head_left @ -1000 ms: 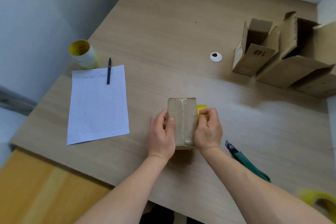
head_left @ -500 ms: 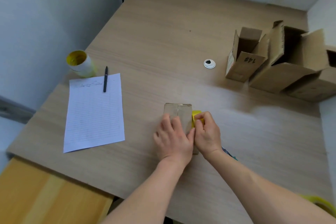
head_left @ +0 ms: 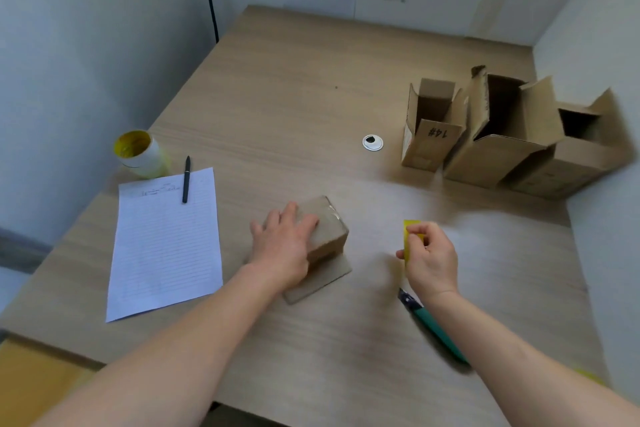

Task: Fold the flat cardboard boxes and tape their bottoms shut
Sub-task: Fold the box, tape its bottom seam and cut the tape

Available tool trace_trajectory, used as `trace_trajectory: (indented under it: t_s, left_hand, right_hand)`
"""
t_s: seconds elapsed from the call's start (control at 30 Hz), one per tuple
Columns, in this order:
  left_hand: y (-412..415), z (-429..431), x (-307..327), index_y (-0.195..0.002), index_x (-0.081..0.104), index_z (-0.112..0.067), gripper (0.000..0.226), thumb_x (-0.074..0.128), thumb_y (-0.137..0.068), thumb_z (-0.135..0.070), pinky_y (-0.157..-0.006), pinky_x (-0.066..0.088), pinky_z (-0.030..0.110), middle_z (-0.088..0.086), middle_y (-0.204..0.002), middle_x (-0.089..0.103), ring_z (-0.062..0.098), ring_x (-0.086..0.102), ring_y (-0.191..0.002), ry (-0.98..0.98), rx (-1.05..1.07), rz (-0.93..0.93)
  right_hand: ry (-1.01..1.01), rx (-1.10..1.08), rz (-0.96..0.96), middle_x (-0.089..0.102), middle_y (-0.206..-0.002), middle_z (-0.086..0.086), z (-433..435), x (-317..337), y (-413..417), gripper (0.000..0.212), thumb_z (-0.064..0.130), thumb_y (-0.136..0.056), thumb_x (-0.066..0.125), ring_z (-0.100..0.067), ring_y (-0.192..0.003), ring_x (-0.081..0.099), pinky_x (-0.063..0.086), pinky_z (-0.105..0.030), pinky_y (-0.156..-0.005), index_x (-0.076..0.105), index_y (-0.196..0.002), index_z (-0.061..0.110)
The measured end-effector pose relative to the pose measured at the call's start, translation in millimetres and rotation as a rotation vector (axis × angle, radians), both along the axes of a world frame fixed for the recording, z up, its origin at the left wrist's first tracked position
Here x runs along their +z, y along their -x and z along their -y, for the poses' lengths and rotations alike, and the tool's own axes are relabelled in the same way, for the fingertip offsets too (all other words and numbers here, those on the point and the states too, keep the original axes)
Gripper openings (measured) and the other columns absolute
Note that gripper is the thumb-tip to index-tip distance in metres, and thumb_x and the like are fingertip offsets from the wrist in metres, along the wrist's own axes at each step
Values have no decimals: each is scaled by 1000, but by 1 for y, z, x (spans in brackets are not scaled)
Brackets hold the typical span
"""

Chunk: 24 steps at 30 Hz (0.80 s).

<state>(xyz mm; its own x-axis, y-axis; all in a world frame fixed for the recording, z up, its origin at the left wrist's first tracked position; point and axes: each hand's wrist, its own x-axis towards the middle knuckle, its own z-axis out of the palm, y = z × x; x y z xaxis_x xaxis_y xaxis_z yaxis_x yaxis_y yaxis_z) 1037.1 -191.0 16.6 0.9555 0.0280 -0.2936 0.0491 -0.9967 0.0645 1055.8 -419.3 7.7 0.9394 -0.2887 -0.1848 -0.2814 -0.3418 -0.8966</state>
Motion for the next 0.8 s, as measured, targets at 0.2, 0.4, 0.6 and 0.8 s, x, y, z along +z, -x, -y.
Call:
trace_trajectory:
  t_s: [0.2,0.4,0.6,0.8]
  left_hand:
    - [-21,-1,11,-121,49,-26,40,52,-87,-6,-110,26,46,-10,-161,20,26,15,-145,59,-358,26]
    - [-10,23,2,-74,46,-23,20,59,-74,-38,-109,25,46,-10,-139,52,17,31,-130,329,-570,88]
    - [0,28,6,-93,52,-22,16,64,-82,-20,-119,11,43,-4,-161,23,24,6,-152,191,-627,38]
    - [21,41,8,-114,68,-9,47,82,-75,-32,-100,44,31,7,-129,62,21,56,-119,773,-209,290]
  right_hand:
    - [13,44,1,62,-87,1,8,4,12,26,1,-92,52,-31,-70,68,45,-10,-53,61,-81,23]
    - [78,227,-41,67,-87,-16,8,14,15,26,3,-89,58,-24,-57,68,53,-29,-58,66,-78,25]
    - [166,335,-75,60,-68,-4,9,25,22,22,10,-91,60,-18,-52,67,50,-25,-54,71,-84,28]
    - [243,396,-86,67,-66,0,17,36,34,24,14,-89,62,-17,-50,67,57,-33,-62,70,-83,36]
